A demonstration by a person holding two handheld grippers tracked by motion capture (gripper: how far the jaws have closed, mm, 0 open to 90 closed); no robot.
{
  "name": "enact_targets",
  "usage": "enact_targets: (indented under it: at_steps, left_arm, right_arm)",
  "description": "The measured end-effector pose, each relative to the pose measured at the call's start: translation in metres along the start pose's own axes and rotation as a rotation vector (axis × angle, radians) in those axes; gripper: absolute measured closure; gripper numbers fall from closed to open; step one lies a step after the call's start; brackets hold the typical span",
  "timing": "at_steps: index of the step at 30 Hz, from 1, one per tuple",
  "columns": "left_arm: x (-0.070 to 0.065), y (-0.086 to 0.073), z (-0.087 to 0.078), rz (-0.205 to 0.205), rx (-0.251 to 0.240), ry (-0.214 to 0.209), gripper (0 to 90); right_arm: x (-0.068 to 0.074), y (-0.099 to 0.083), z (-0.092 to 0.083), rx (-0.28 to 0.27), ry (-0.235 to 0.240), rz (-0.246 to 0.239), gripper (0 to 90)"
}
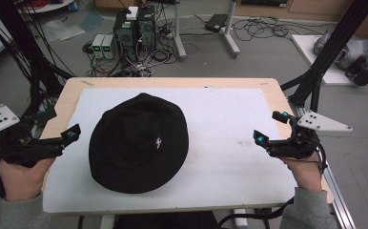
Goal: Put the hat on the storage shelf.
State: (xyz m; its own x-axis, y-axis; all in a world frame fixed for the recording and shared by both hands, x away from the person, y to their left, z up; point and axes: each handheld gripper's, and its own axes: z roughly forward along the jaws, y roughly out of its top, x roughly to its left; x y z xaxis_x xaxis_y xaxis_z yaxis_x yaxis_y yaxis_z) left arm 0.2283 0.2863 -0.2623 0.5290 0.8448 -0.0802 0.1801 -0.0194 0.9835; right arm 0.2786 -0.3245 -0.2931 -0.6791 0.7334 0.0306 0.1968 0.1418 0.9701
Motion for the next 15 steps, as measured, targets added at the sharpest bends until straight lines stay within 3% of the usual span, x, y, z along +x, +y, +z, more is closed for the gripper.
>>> enact_targets:
  at_steps: [4,11,15]
  left_arm:
    - [0.0018,-0.0053,-0.0018,-0.01,0.008,0.03,5.9]
    - [0.0005,-0.005,-0.0057,-0.011,-0.026,0.063,5.9]
    - [0.0016,-0.0061,-0.0048,-0.016,-0.024,0.057,5.9]
  right_arm:
    - [0.0001,0.0002,-0.0013,-0.001,-0.007,0.003,2.3]
    - [0.0006,-0.0001,-0.0029,-0.006,-0.014,0.005,2.3]
    - [0.0002,-0.0007,-0.0016,-0.005,-0.014,0.001,2.3]
